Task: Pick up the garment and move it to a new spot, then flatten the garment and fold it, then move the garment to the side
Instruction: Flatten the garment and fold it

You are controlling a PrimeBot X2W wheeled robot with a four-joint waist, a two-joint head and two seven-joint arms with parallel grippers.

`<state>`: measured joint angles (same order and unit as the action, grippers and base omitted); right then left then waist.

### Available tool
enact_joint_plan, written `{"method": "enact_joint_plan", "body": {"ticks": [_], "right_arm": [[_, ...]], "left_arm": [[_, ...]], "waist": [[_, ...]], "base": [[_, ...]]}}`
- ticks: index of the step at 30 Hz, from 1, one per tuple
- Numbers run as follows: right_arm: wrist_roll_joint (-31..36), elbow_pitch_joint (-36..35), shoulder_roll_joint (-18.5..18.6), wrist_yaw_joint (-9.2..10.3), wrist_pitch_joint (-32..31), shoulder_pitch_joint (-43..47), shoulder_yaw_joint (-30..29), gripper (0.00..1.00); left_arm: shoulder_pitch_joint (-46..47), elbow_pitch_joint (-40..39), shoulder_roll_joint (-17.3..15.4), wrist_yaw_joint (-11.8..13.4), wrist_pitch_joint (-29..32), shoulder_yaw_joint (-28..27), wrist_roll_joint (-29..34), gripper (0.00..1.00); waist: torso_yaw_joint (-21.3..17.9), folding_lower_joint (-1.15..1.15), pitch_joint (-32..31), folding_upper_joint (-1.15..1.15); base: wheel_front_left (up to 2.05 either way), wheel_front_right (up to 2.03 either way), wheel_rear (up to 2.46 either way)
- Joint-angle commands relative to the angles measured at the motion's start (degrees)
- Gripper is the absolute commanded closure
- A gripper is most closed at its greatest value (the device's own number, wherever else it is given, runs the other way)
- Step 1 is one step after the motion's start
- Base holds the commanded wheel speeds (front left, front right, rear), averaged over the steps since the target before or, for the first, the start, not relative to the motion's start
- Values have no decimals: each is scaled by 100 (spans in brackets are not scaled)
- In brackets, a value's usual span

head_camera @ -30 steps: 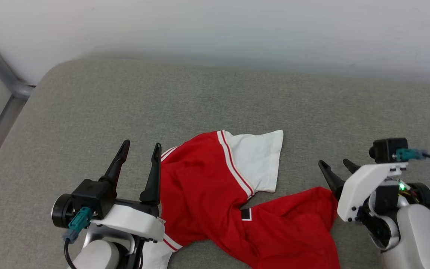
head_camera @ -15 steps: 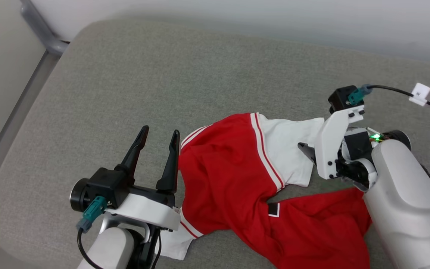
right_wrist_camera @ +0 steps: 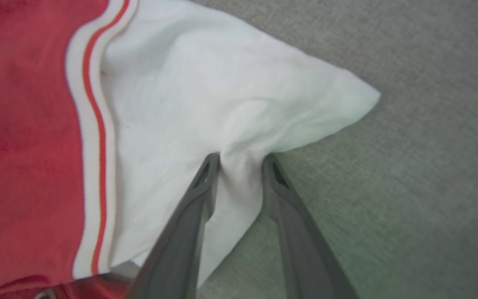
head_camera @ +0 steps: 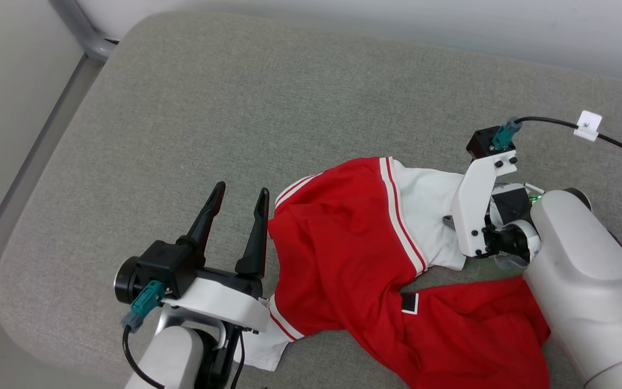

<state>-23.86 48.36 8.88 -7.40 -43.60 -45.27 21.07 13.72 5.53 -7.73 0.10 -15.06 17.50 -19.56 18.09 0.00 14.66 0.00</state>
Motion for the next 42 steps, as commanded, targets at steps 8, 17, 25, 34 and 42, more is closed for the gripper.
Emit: {"method": "enact_joint_plan", "body": {"ticks": [8, 17, 25, 34, 42], "right_arm": [[-357, -567, 462, -7, 624, -160, 608, 100], [-547, -1840, 1291, -7, 1040, 407, 453, 100], [-314, -2952, 1504, -7, 949, 2234, -992, 100], [102, -3606, 611, -7, 856, 4209, -2633, 100], [362, -3925, 43, -8, 1845, 4642, -3003, 0]], "left_arm": [[-242, 176, 79, -103, -15, -248, 196, 0], [-612, 464, -45, -74, 16, -359, 252, 0], [-864, 452, -214, 53, 219, -457, 170, 0], [-1110, 378, -392, 185, 510, -579, 73, 0], [-1188, 340, -497, 300, 543, -619, 86, 0]], "waist": [[-171, 0, -267, 0], [-700, 0, -738, 0], [-1141, 0, -1022, 0], [-1395, 0, -1123, 0], [-1434, 0, -1218, 0]], "base": [[0, 0, 0], [0, 0, 0], [0, 0, 0], [0, 0, 0], [0, 0, 0]]}}
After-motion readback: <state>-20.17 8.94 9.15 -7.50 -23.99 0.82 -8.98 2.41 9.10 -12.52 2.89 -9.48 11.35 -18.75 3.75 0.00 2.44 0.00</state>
